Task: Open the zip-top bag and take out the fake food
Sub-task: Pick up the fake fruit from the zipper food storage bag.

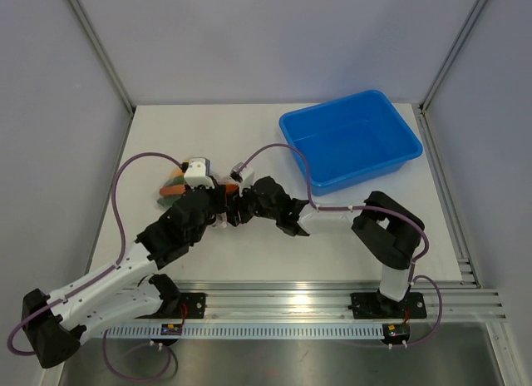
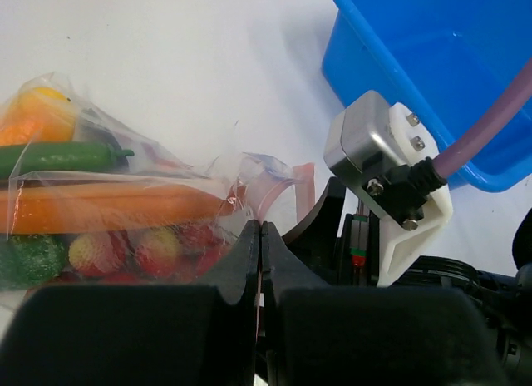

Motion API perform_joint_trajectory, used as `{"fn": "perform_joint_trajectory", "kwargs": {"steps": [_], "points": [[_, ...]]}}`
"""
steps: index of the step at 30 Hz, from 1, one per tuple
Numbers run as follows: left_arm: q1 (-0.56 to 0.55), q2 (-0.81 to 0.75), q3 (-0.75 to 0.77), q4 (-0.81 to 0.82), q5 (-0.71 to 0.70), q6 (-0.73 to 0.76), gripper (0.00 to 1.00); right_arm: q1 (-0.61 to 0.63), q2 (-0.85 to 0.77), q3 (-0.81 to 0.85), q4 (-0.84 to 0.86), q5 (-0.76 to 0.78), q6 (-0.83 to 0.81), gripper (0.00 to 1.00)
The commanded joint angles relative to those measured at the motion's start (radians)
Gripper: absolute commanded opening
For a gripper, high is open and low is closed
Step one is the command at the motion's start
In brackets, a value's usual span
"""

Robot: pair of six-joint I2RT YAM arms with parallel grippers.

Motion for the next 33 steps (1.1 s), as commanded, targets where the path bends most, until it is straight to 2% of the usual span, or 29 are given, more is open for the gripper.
{"fn": "perform_joint_trajectory", "kwargs": {"steps": [1, 2, 4, 6, 8, 12, 23, 28, 32, 33], "points": [[0.005, -0.020, 0.009, 0.056, -0.034, -0.003, 0.00, 0.005, -0.021, 0.051, -0.042, -0.089, 0.023, 0.55], [0.005, -0.014, 0.014, 0.049, -0.037, -0.003, 0.00, 0.005, -0.029, 0.047, -0.040, -0.092, 0.032, 0.60], [0.005, -0.004, 0.020, 0.046, -0.035, -0.003, 0.00, 0.005, -0.036, 0.044, -0.046, -0.095, 0.043, 0.61], [0.005, 0.003, 0.023, 0.041, -0.041, -0.001, 0.00, 0.005, -0.038, 0.071, -0.127, -0.109, 0.064, 0.63], [0.005, 0.004, 0.022, 0.041, -0.043, 0.000, 0.00, 0.005, -0.032, 0.120, -0.213, -0.138, 0.074, 0.63], [0.005, 0.007, 0.022, 0.041, -0.052, -0.001, 0.00, 0.005, -0.024, 0.146, -0.279, -0.149, 0.092, 0.63], [0.009, -0.003, 0.012, 0.052, -0.051, -0.049, 0.00, 0.016, 0.043, 0.123, -0.203, -0.192, 0.209, 0.61], [0.013, -0.019, 0.012, 0.041, -0.041, -0.068, 0.00, 0.022, 0.065, 0.094, -0.129, -0.138, 0.244, 0.60], [0.013, -0.039, 0.006, 0.041, -0.029, -0.072, 0.00, 0.022, 0.059, 0.085, -0.115, -0.134, 0.252, 0.56], [0.013, -0.045, 0.006, 0.041, -0.026, -0.069, 0.00, 0.022, 0.060, 0.085, -0.109, -0.140, 0.256, 0.50]]}}
